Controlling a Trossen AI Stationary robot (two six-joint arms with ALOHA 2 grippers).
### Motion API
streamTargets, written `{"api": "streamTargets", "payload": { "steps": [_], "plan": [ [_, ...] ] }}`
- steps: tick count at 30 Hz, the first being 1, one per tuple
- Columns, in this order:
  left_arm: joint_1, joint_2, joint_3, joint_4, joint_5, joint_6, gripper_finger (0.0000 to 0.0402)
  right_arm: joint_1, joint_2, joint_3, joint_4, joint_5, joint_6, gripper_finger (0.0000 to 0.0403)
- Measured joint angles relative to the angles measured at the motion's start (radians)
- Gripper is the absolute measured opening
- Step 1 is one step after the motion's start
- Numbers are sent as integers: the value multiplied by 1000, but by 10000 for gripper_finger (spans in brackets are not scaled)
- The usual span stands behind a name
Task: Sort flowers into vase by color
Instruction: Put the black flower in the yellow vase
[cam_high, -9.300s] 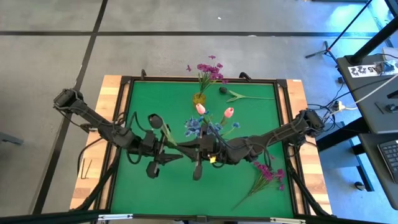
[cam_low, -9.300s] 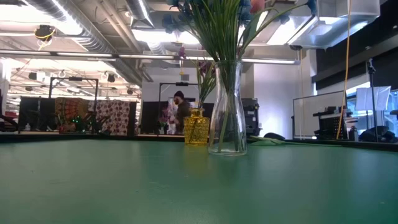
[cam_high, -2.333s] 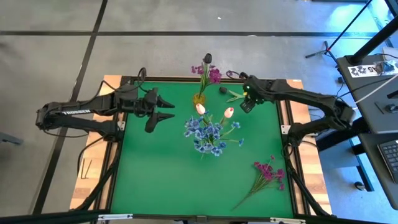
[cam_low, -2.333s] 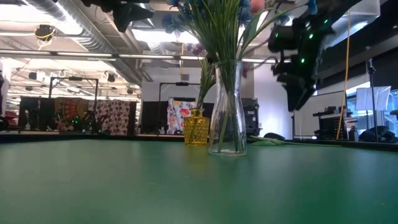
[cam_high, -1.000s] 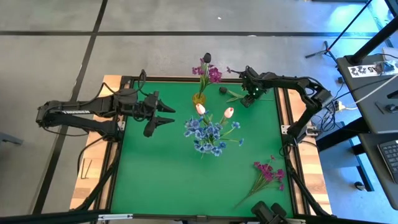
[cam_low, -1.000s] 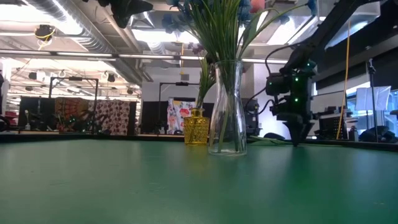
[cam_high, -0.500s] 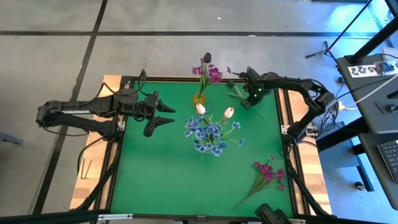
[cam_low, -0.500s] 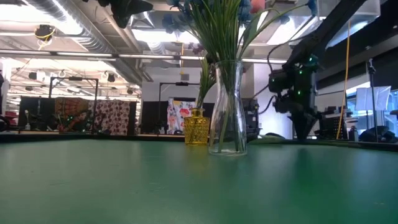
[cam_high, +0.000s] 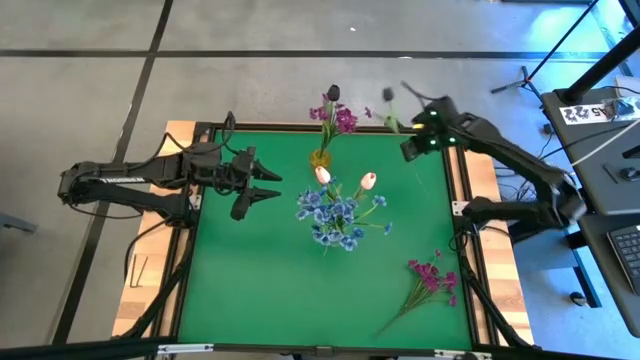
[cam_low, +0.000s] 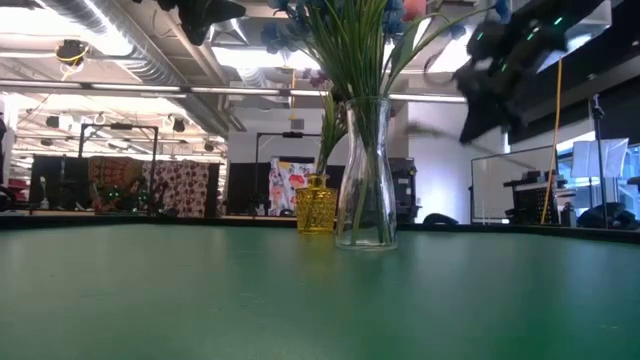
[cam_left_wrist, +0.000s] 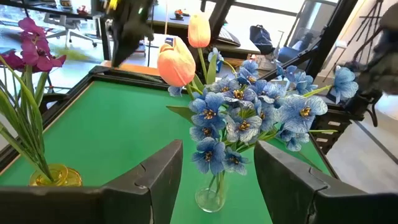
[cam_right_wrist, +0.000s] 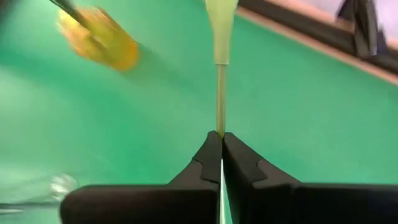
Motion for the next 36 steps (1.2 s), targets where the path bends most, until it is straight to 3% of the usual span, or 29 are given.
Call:
{"api": "streamTargets", "payload": {
  "steps": [10, 15, 19, 28, 36],
  "plan": [
    [0, 0, 0, 21, 0, -2, 194, 0, -290, 0, 103, -101, 99, 1],
    [0, 0, 0, 153, 0, 0, 194, 5, -388, 0, 316, -216, 179, 1],
    [0, 0, 0, 301, 0, 11, 194, 86, -414, 1, 526, -248, 262, 1],
    [21, 3, 0, 455, 0, 8, 194, 371, -329, 1, 1011, -184, 326, 1],
    [73, 16, 31, 432, 14, -29, 194, 551, -85, 56, 1151, -90, 297, 1]
  ]
}}
